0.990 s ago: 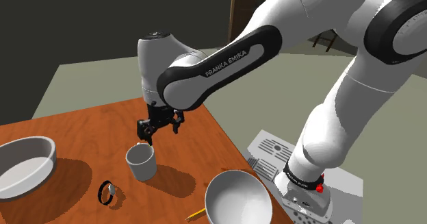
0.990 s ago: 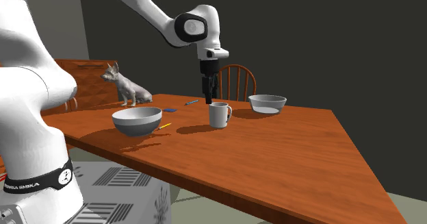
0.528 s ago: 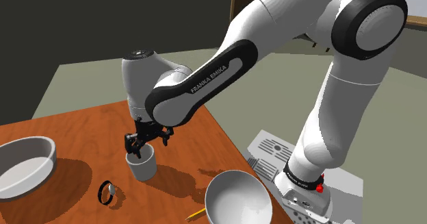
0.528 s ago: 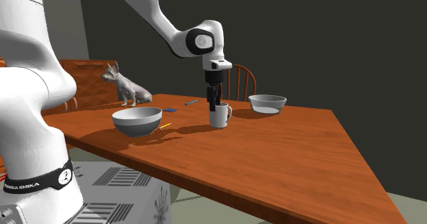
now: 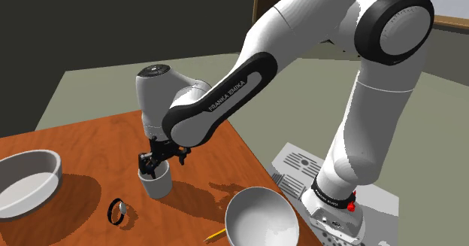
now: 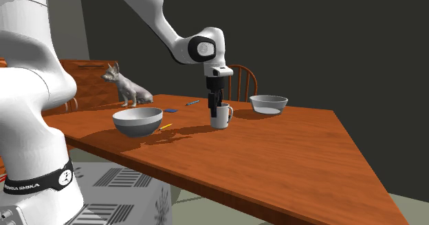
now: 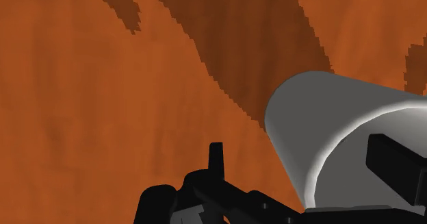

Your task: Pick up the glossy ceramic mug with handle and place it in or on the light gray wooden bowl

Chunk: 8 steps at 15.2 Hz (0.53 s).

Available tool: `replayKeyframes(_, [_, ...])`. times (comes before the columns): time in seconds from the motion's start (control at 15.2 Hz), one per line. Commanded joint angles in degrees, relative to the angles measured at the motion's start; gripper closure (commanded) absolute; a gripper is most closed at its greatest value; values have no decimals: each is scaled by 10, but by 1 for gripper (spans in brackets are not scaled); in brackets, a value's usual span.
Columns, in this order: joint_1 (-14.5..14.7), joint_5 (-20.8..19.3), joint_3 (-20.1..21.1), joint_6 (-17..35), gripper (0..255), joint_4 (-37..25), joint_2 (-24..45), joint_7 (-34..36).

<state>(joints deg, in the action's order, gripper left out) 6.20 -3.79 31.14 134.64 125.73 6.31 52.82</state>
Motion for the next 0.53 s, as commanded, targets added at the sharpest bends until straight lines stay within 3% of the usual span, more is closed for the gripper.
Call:
replayKeyframes(0.0, [0,0,0,0,0,0,0,0])
replayKeyframes(0.13, [0,0,0,0,0,0,0,0])
replayKeyframes(0.2, [0,0,0,0,255,0,0,0])
replayKeyframes(0.46, [0,0,0,0,255,0,0,0])
